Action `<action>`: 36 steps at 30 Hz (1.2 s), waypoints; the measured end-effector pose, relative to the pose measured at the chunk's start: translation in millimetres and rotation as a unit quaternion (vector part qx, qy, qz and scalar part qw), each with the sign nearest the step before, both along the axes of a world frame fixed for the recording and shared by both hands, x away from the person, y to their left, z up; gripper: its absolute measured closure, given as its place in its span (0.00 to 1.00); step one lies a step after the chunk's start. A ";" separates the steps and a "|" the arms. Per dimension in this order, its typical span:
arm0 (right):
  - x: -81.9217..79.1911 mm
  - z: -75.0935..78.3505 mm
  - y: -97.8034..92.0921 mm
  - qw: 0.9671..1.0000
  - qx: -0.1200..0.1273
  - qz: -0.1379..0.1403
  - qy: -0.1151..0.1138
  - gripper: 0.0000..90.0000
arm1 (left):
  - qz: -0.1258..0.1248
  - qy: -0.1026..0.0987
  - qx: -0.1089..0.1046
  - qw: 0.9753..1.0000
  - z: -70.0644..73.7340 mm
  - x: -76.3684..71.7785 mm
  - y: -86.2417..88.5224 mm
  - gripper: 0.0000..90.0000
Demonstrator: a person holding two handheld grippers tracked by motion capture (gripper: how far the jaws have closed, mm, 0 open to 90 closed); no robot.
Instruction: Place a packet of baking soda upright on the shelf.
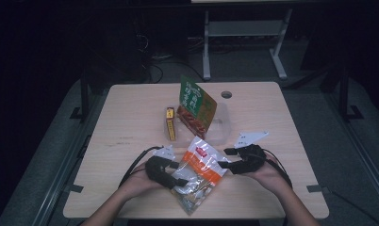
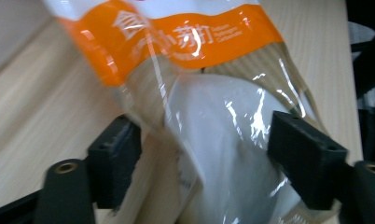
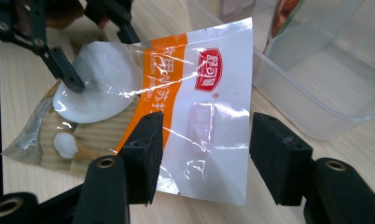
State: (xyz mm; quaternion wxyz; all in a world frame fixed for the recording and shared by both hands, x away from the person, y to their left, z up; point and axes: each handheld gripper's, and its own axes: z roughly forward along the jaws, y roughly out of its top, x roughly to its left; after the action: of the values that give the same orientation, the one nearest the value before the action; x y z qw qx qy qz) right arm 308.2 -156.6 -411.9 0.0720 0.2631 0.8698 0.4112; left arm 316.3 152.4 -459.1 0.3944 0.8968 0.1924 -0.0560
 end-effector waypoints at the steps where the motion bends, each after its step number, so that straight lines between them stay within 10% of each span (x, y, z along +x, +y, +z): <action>1: 0.2 0.3 -0.2 1.000 0.000 0.000 0.000 0.49 | -0.003 0.003 0.001 1.000 -0.2 1.3 -2.7 0.34; 8: 3.1 -2.5 -2.9 1.000 0.008 -0.006 0.015 0.47 | -0.034 0.012 -0.011 0.999 1.0 8.5 -7.6 0.68; 14: 5.8 -3.4 -7.2 0.999 0.019 -0.006 0.027 0.47 | -0.038 -0.018 -0.003 0.999 6.2 3.3 -8.2 0.93; 36: 10.6 7.1 -0.6 0.993 0.091 0.043 0.069 0.60 | -0.070 -0.137 -0.023 0.988 45.6 -19.4 -3.3 1.00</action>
State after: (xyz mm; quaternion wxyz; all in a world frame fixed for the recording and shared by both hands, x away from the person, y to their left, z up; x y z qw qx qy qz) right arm 318.8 -157.3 -404.8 -0.0299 0.2590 0.8423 0.4718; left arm 296.8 149.1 -413.5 0.4325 0.8980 0.0722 0.0357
